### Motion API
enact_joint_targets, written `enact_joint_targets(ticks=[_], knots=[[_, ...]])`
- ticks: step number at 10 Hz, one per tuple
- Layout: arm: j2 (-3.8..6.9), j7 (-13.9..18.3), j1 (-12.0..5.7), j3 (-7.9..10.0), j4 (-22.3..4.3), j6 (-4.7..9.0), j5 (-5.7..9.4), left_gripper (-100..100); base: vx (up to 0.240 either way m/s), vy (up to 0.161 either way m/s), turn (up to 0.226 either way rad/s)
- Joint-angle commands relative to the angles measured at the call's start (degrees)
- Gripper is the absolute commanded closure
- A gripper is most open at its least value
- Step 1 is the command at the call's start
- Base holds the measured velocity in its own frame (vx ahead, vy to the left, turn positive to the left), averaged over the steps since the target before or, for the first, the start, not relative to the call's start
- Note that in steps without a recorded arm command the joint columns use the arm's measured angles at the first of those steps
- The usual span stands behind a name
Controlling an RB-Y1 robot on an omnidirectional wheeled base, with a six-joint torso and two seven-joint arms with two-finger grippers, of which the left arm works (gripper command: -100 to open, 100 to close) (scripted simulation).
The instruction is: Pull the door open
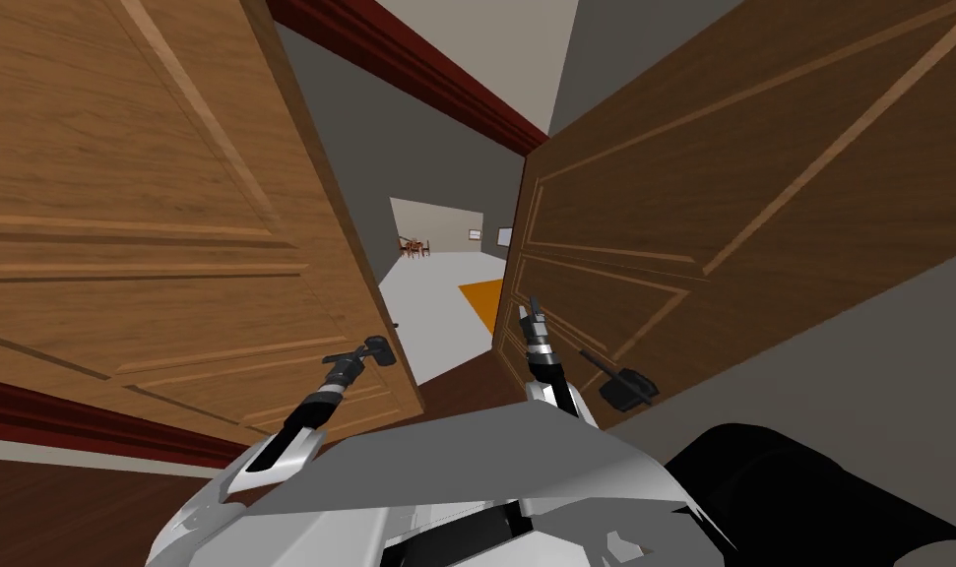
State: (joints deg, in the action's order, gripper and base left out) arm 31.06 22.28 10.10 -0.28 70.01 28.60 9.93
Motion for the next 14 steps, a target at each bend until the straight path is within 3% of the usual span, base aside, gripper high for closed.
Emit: enact_joint_targets(ticks=[1, 5, 6, 7, 8, 14], knots=[[1.39, 1.16, 1.26, -0.83, 0.04, 1.74, 0.07, 100, -0.226, 0.063, -0.172], [4.64, 3.67, 4.26, -2.52, 1.03, 5.32, 0.29, 100, -0.225, 0.071, -0.14], [5.18, 4.09, 4.76, -2.8, 1.2, 5.91, 0.33, 100, -0.238, 0.068, -0.121], [4.72, 3.81, 4.17, -2.81, 0.85, 5.54, 0.24, 100, -0.108, 0.017, -0.028], [5.56, 4.6, 5.07, -3.41, 0.6, 7.03, 0.13, 100, -0.128, 0.057, -0.11], [9.08, 7.41, 7.81, -4.8, -0.13, 12.49, -0.01, 100, -0.223, 0.088, -0.157]])
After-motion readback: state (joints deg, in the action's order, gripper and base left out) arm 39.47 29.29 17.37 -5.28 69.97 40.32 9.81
